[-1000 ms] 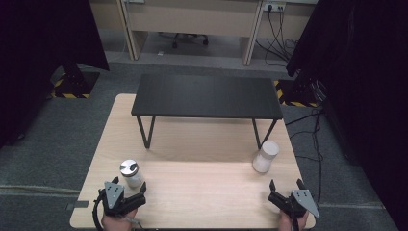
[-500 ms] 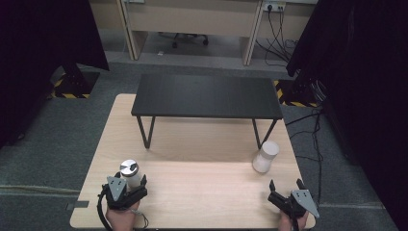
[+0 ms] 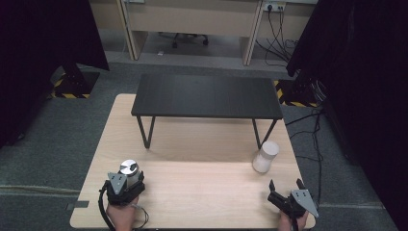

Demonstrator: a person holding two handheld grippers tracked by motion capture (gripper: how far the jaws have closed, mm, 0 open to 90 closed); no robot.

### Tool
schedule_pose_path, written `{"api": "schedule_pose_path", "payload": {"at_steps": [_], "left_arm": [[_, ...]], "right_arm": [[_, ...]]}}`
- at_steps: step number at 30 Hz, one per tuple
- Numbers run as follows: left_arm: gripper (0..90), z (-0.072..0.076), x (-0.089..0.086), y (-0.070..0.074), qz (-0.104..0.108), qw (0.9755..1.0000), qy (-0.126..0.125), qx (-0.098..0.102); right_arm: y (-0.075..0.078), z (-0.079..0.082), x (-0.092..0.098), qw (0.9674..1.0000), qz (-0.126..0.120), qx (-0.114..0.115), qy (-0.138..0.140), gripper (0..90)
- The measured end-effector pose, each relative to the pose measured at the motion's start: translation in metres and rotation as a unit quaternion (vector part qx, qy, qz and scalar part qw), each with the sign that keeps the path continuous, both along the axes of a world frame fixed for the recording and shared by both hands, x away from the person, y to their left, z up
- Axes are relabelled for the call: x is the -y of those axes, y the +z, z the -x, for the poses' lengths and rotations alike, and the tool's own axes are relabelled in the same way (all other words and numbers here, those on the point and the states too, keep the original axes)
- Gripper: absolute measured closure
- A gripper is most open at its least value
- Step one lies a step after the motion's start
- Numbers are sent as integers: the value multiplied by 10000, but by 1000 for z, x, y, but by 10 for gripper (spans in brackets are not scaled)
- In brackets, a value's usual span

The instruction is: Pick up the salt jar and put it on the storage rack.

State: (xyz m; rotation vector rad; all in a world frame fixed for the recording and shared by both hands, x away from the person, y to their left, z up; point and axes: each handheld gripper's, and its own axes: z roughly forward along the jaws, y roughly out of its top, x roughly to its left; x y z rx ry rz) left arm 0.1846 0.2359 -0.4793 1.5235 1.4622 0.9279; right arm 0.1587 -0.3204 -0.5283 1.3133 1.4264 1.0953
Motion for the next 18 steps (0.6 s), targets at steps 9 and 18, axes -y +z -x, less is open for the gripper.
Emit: {"api": "schedule_pose_path", "payload": {"at_steps": [9,18], "left_arm": [[306,-2,4,0,-83,10000,24,-10],[307,-2,4,2,-90,9999,37,-42]], "right_arm": [[0,0,-1,10000,21,-4,-6,3],[1,-1,-1,10000,38,-25,-1,3]]}}
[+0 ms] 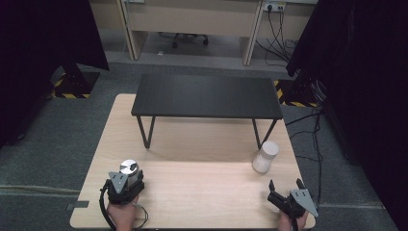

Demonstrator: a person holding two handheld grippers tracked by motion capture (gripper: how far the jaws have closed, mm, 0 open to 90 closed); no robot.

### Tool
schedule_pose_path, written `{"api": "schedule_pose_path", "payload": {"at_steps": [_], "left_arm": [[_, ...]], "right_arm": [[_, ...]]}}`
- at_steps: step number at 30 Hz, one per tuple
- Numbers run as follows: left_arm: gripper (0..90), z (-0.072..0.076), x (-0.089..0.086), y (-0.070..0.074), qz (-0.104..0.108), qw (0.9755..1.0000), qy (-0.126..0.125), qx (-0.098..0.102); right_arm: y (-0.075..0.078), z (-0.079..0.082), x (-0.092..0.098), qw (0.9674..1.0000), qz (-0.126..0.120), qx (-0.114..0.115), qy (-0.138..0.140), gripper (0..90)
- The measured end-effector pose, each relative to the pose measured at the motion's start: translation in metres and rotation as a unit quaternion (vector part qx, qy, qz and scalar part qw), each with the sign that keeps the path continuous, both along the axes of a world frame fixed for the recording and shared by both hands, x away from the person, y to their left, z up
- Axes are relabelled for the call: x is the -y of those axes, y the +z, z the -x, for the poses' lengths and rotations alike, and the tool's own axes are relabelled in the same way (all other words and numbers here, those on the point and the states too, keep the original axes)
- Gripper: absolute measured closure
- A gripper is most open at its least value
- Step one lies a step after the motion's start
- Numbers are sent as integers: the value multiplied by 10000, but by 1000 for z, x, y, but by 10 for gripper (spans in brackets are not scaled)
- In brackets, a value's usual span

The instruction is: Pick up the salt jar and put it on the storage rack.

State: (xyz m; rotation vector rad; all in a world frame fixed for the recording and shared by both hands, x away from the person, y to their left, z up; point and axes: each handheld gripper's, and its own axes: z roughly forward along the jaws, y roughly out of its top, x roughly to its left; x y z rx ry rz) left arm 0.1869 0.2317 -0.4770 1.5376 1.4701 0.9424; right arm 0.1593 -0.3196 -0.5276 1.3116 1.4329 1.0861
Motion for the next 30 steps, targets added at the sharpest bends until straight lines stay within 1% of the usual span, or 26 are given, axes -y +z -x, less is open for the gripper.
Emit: {"api": "schedule_pose_path", "payload": {"at_steps": [7,12,19,22,25,26,27,30], "left_arm": [[308,-1,1,4,-12,10000,-34,-55],[308,0,2,8,-41,10000,-70,-40],[308,2,6,21,-28,9999,-143,35],[308,3,9,26,-38,9998,-190,97],[308,1,12,33,-25,9995,-266,172],[308,1,12,33,-25,9995,-266,172],[308,0,15,37,-26,9994,-275,188],[308,-2,18,42,-27,9993,-304,218]], "right_arm": [[0,0,0,10000,-4,3,-1,3],[0,0,0,10000,-8,8,4,3],[-1,1,1,10000,-37,32,21,3],[-1,1,2,10000,-53,40,21,3],[-1,0,0,10000,-31,24,-3,3],[0,0,0,10000,-15,14,1,3],[0,0,0,10000,-11,13,5,3],[-1,1,1,10000,-50,32,15,3]]}}
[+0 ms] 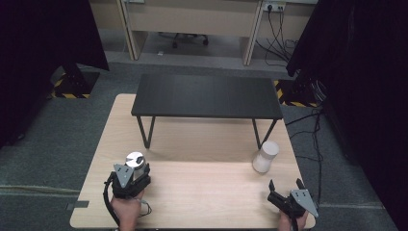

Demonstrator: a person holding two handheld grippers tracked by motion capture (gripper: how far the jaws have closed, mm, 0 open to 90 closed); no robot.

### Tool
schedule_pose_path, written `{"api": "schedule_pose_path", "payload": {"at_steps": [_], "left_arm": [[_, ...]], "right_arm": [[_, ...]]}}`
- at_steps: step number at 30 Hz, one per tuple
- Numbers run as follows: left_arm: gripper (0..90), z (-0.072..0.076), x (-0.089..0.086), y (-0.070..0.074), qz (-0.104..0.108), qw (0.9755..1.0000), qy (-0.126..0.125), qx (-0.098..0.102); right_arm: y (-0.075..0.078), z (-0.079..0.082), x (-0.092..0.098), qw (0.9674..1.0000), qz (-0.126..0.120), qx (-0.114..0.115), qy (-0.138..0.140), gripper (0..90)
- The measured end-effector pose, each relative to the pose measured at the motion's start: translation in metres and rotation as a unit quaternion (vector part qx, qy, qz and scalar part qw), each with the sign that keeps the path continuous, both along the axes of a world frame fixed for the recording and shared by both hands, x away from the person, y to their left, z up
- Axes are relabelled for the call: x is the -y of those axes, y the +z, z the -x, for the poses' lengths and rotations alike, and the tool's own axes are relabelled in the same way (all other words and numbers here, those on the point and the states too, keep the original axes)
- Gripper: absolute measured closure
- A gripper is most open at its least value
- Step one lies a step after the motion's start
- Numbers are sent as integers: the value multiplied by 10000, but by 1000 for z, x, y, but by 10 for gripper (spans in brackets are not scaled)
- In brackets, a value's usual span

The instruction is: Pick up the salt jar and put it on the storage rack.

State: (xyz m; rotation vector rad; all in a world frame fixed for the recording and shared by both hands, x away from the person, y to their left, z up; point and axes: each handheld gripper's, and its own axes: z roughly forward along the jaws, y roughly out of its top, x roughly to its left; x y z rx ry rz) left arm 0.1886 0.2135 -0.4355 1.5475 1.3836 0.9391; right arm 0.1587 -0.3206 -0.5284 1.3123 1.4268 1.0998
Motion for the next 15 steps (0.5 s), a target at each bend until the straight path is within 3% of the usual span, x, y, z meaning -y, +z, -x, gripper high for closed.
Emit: {"api": "schedule_pose_path", "payload": {"at_steps": [15], "left_arm": [[308,-11,12,37,68,9993,-157,345]], "right_arm": [[-1,0,2,10000,-37,22,36,3]]}}
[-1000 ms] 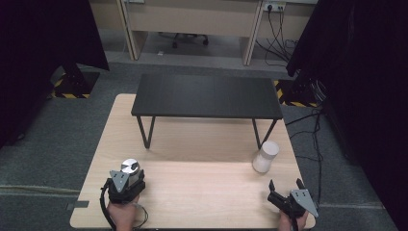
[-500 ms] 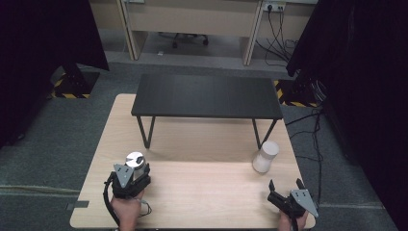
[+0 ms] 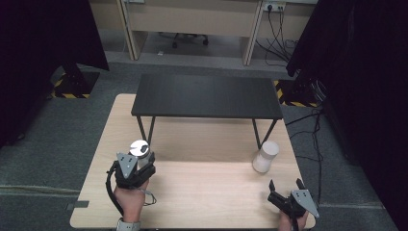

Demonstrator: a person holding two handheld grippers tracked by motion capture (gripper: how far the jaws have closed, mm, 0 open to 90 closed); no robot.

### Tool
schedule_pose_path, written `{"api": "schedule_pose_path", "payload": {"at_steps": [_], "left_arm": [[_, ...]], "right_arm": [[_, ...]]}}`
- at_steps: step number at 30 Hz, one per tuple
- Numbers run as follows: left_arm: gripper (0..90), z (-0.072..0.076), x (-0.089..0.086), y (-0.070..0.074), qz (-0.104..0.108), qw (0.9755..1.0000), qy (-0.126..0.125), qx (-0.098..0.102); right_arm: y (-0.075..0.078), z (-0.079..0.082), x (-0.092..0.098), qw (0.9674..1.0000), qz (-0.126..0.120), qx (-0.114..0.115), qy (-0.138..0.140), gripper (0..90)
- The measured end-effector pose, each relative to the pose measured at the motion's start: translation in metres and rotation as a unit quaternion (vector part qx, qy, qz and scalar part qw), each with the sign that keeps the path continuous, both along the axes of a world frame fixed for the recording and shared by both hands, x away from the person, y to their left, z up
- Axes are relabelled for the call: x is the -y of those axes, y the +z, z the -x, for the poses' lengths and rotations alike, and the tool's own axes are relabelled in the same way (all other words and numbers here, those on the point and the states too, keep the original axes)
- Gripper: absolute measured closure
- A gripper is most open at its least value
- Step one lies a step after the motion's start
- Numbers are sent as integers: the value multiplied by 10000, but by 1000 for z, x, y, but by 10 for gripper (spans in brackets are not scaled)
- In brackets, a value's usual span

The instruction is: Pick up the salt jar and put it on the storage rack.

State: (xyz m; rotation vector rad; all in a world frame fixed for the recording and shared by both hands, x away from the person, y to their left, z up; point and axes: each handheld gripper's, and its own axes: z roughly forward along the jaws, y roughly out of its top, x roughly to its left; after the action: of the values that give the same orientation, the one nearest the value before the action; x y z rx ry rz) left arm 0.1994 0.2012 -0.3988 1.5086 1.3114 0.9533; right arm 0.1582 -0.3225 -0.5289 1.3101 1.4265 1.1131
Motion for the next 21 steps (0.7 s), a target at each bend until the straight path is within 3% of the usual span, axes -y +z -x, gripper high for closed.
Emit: {"api": "schedule_pose_path", "payload": {"at_steps": [11,21], "left_arm": [[308,-17,13,31,-51,9999,-88,81],[308,-29,20,50,-37,9995,-220,225]], "right_arm": [[-1,1,0,10000,2,34,14,3],[-1,0,1,10000,-25,22,36,3]]}}
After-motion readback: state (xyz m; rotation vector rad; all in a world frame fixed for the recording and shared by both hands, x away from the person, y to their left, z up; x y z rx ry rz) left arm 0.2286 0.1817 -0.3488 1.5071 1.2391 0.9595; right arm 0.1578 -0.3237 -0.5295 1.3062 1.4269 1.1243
